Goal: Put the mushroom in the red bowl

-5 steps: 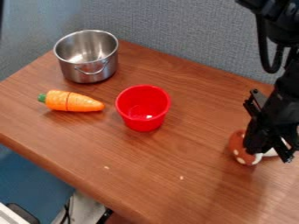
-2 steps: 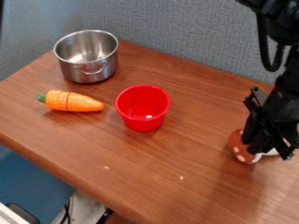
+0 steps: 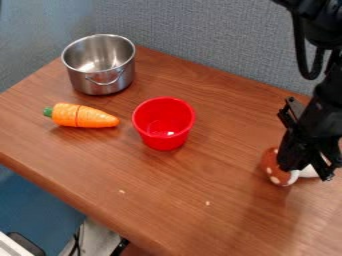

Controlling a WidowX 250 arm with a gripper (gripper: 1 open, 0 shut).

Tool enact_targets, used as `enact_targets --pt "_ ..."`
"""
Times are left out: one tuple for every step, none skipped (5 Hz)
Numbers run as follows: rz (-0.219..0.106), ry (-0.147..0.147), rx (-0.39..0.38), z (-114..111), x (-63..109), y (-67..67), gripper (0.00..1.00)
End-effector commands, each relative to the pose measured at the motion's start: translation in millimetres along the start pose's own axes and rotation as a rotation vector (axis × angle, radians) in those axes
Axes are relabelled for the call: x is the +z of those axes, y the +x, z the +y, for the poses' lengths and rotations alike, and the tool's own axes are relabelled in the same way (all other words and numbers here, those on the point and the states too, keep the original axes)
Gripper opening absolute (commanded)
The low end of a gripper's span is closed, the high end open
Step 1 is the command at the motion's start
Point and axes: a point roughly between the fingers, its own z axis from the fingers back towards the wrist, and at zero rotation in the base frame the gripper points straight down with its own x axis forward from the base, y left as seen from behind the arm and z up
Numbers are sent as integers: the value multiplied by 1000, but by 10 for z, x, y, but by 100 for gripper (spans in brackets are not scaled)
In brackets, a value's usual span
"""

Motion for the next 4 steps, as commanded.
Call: enact_targets --pt "-93 52 49 197 441 -45 0" --pt "-104 77 97 304 705 -178 0" --pt "-99 95 189 508 905 -384 0" --pt "-81 99 278 795 941 -629 0"
